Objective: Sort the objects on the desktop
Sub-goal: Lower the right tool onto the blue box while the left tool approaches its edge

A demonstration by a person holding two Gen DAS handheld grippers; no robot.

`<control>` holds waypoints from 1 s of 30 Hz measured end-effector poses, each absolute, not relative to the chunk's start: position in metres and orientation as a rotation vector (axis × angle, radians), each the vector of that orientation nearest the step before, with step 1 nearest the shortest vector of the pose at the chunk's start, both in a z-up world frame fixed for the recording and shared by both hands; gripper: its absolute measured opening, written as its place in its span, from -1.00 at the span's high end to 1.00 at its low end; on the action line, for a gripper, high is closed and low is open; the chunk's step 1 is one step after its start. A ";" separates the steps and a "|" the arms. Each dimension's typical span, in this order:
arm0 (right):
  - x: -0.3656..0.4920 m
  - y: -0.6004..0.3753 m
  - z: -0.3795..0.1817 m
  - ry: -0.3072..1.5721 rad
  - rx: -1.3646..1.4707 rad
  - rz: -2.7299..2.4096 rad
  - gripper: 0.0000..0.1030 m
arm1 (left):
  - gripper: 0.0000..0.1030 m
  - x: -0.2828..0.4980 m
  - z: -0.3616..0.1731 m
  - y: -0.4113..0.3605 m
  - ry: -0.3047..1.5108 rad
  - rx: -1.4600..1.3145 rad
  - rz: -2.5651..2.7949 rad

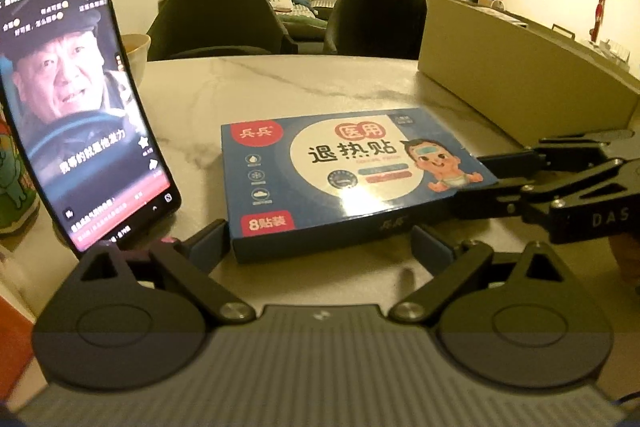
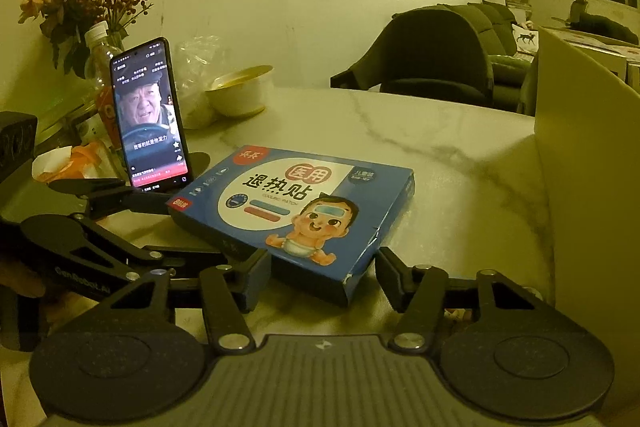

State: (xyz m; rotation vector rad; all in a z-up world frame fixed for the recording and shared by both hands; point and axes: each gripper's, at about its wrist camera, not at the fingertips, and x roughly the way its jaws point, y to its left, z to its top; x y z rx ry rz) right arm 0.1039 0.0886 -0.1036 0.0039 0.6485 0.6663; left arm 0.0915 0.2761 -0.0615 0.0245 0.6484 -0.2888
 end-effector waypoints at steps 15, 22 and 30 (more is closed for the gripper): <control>0.074 0.074 -0.096 0.660 -0.001 0.697 -0.17 | -0.91 0.062 -0.058 0.274 0.608 -0.027 -0.282; 0.050 0.065 -0.087 0.650 -0.002 0.719 -0.17 | -0.92 0.043 -0.057 0.269 0.594 -0.030 -0.287; 0.026 0.053 -0.085 0.666 -0.004 0.723 -0.17 | -0.95 0.020 -0.055 0.259 0.570 -0.015 -0.295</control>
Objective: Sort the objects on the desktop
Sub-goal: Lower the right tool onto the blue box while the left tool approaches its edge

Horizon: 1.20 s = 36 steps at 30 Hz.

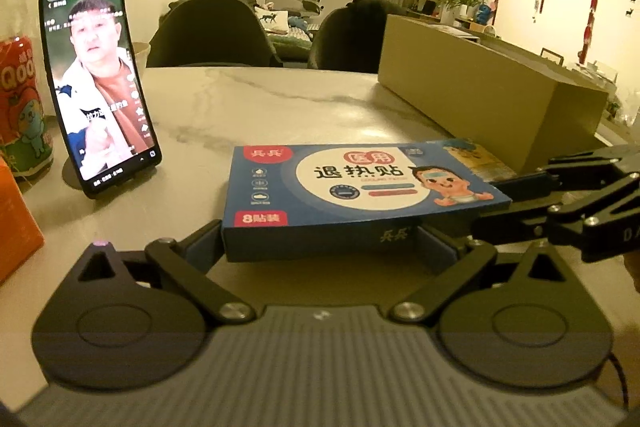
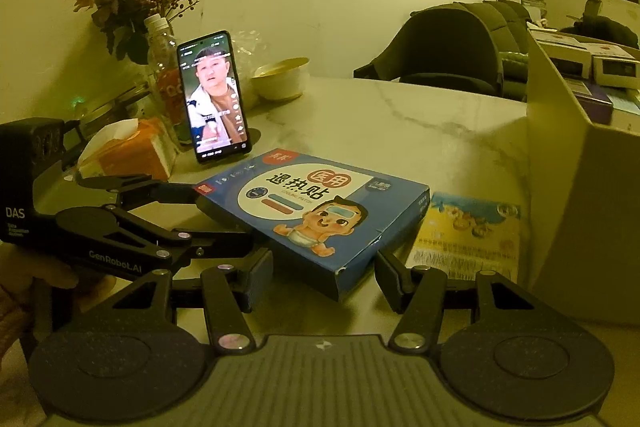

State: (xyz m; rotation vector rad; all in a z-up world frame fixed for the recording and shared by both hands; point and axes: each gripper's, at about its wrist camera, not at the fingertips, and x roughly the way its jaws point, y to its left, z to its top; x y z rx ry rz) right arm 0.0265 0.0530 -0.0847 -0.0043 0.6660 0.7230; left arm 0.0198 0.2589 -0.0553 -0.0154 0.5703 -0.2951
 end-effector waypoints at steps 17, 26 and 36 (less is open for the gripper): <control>-0.028 0.035 -0.086 0.687 -0.003 0.751 -0.17 | -0.97 -0.019 -0.063 0.245 0.568 -0.012 -0.274; -0.043 0.035 -0.079 0.660 -0.032 0.782 -0.17 | -1.00 -0.020 -0.064 0.249 0.563 -0.072 -0.272; -0.033 0.028 -0.085 0.733 0.041 0.857 -0.02 | -0.99 -0.034 -0.065 0.271 0.558 -0.309 -0.194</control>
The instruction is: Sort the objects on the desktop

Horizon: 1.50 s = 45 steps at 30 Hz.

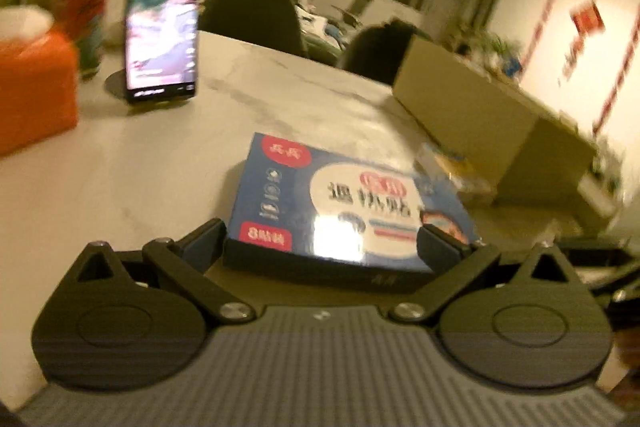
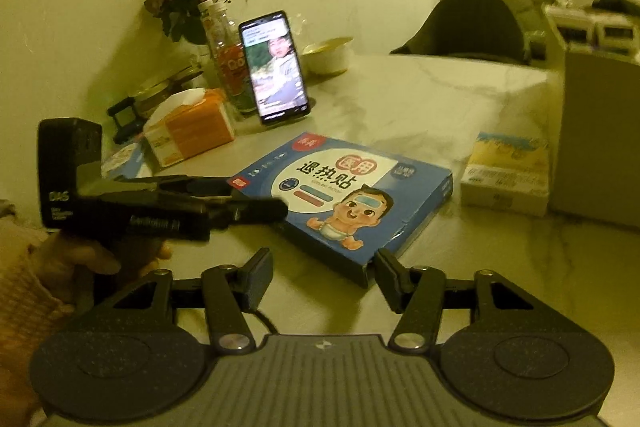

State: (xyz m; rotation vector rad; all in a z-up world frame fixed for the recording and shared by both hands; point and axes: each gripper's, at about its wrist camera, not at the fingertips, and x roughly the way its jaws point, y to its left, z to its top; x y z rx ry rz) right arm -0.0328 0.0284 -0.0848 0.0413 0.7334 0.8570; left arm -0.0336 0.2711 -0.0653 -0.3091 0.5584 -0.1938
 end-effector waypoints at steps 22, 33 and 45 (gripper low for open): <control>0.058 0.056 -0.077 0.691 0.032 0.827 -0.17 | -0.99 -0.074 -0.068 0.241 0.542 -0.552 -0.110; 0.054 0.076 -0.091 0.743 -0.027 0.853 -0.20 | -0.99 -0.108 -0.065 0.247 0.557 -0.507 -0.009; 0.025 0.094 -0.088 0.716 -0.101 0.926 -0.17 | -0.98 -0.147 -0.064 0.264 0.528 -0.515 0.092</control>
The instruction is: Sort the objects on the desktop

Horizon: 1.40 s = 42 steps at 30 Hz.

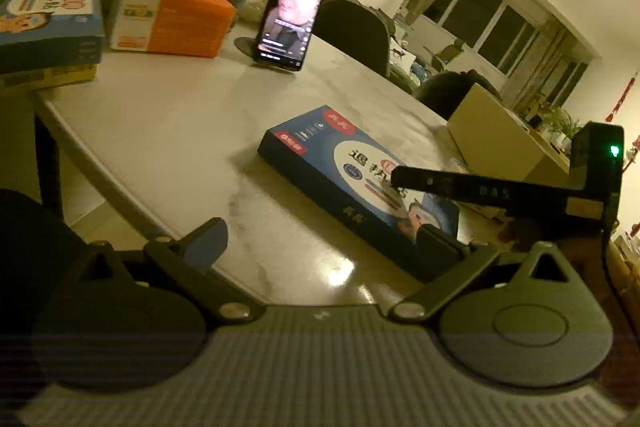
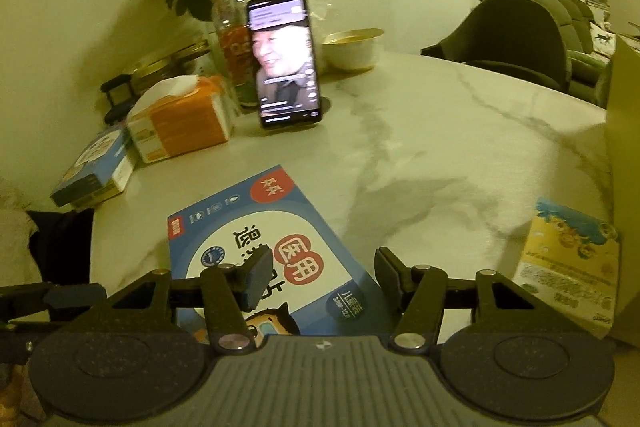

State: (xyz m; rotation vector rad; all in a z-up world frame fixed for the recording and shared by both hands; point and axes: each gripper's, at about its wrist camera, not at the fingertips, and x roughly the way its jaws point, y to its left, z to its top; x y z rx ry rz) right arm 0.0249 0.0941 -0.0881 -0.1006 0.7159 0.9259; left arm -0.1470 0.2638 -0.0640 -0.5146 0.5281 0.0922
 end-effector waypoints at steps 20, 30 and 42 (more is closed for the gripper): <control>-0.034 0.111 -0.086 0.715 -0.156 1.080 -0.10 | -0.51 -0.174 -0.079 0.283 0.530 -0.698 0.111; -0.059 0.118 -0.086 0.736 -0.170 1.214 0.03 | -0.27 -0.179 -0.076 0.284 0.522 -0.738 0.099; -0.052 0.105 -0.081 0.778 -0.075 1.223 0.03 | -0.26 -0.185 -0.056 0.280 0.448 -0.756 0.058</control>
